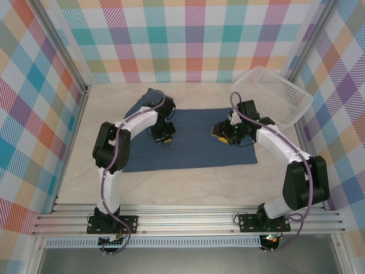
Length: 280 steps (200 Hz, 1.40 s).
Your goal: Fold and stack the t-shirts
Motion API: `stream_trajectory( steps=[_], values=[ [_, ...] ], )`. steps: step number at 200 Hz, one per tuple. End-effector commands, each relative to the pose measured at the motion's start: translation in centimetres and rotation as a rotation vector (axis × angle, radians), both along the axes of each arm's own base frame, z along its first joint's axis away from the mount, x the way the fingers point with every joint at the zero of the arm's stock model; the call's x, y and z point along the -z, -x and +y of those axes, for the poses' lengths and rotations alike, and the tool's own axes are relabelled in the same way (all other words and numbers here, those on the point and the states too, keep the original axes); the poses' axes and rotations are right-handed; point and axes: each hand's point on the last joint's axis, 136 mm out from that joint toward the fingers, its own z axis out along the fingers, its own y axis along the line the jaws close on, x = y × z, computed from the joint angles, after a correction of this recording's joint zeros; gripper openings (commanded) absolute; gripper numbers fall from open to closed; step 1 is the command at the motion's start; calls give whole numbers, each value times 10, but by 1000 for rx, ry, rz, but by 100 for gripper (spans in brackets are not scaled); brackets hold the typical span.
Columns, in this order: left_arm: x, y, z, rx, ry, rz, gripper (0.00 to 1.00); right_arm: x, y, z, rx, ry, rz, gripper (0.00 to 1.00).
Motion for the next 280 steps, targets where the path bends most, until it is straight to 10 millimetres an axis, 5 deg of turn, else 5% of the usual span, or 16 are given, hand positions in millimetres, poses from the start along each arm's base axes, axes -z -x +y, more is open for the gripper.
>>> stream_trajectory(
  steps=[1,32,61,148,173,195,219,258,280],
  values=[
    [1,6,11,74,-89,25,3,-8,-3,8,-15,-29,7,46],
    [-15,-4,12,64,-96,-42,9,-6,-4,8,-17,-25,12,46],
    [-31,-16,6,44,-64,-107,0,-1,-4,8,-19,-20,24,46],
    [-21,-34,-15,73,-4,-85,0,3,-5,10,-23,-26,40,46],
    [-27,-35,-16,88,-6,-82,52,3,-3,9,-25,-22,43,47],
    [-54,-32,5,43,-42,-125,57,4,-1,4,-15,6,40,48],
    [-72,-9,49,-122,-35,-123,50,16,5,-16,41,100,68,48],
    [-37,39,113,-450,100,-6,37,63,21,-69,255,191,267,42],
    [-16,43,130,-568,143,13,35,80,20,-83,279,248,313,40]
  ],
)
